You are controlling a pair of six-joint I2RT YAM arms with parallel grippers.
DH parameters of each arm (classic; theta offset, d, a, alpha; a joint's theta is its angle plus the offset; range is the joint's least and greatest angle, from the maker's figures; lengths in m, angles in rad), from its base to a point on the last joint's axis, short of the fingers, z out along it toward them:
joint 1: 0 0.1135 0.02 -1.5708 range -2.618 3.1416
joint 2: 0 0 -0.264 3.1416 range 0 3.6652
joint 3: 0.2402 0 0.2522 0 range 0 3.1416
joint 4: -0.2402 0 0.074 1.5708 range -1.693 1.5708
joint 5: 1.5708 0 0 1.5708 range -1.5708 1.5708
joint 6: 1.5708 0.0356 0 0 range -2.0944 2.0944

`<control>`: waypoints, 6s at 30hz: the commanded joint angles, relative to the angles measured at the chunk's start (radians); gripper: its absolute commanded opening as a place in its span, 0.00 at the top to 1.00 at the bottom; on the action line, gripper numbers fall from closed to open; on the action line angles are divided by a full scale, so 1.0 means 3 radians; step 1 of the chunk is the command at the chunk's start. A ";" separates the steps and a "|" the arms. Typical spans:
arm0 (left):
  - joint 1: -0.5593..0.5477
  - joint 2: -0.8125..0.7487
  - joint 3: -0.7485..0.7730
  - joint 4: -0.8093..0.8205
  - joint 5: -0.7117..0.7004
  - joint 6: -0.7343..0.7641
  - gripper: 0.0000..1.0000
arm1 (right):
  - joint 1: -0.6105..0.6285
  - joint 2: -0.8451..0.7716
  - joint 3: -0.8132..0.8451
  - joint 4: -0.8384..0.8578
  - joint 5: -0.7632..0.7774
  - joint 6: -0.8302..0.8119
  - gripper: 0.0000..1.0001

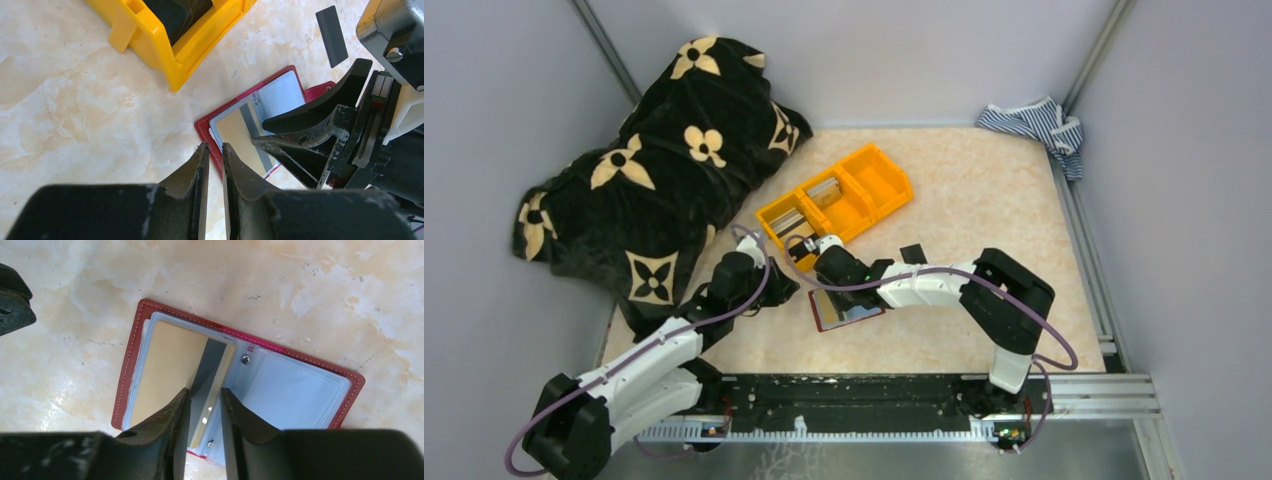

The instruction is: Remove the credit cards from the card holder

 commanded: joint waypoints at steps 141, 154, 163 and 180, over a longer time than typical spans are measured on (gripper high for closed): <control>0.0027 0.0505 -0.0367 0.1519 0.1241 -0.0495 0.81 | -0.0412 -0.0546 -0.0340 0.0546 -0.0785 0.0379 0.71; -0.0413 0.0670 -0.0254 0.1081 0.1198 -0.0716 0.83 | -0.0622 -0.0548 -0.0786 0.0839 -0.0977 0.0390 1.00; -0.0452 0.0271 -0.0447 0.0545 0.1213 -0.0832 0.83 | -0.0671 -0.0534 -0.0915 0.0990 -0.1076 0.0386 1.00; -0.0795 0.1034 -0.0213 0.0243 0.0986 -0.0502 0.81 | -0.0673 -0.0481 -0.0847 0.0955 -0.1138 0.0347 1.00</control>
